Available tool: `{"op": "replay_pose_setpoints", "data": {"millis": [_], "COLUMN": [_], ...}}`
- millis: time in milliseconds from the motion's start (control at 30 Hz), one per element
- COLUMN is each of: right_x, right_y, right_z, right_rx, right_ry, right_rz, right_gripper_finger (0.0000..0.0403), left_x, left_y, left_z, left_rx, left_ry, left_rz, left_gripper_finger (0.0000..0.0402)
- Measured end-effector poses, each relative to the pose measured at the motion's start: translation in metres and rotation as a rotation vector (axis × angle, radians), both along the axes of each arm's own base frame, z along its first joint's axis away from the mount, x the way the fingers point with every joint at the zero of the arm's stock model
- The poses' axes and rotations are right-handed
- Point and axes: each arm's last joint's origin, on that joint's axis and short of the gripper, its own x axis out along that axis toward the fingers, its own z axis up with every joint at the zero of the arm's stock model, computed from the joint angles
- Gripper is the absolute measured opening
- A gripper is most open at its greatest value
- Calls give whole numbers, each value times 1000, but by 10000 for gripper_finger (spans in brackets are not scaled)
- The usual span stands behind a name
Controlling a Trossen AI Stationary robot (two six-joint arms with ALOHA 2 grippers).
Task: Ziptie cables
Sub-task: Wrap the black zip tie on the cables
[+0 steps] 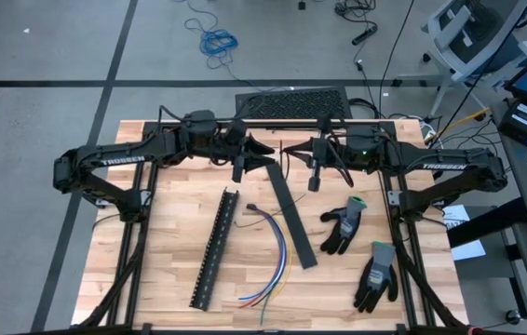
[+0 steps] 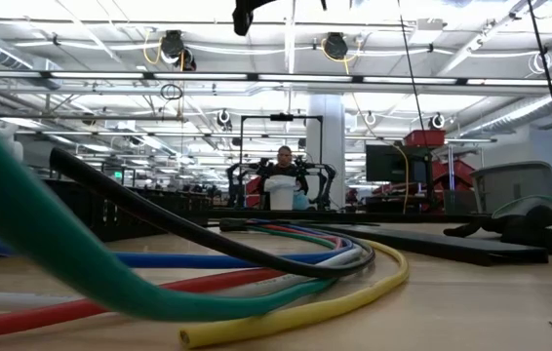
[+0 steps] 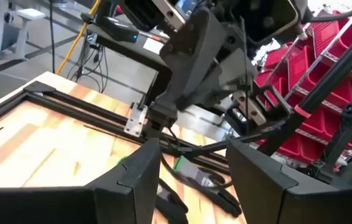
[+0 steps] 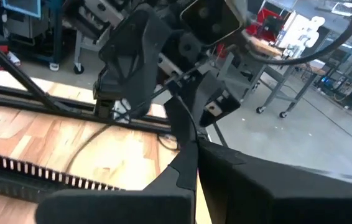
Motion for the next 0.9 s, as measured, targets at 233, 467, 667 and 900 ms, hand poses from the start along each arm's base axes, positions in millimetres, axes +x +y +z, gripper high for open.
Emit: {"op": "replay_pose_setpoints", "data": {"millis": [233, 467, 667, 900], "right_x": [-1, 7, 13, 14], "right_y": [0, 0, -1, -1], "right_z": [-4, -8, -13, -8], "right_rx": [30, 30, 31, 18], "right_ry": [40, 38, 46, -6], "right_rz": [0, 1, 2, 3], "right_gripper_finger": [0, 0, 0, 0], "left_x": [-5, -3, -3, -2], "left_y": [14, 11, 7, 5], "left_z": [12, 17, 21, 20], "left_rx": [-17, -155, -161, -164], "left_ry": [-106, -147, -181, -173], "left_rz": [50, -36, -56, -61], "left_gripper_finger": [181, 181, 181, 181]}}
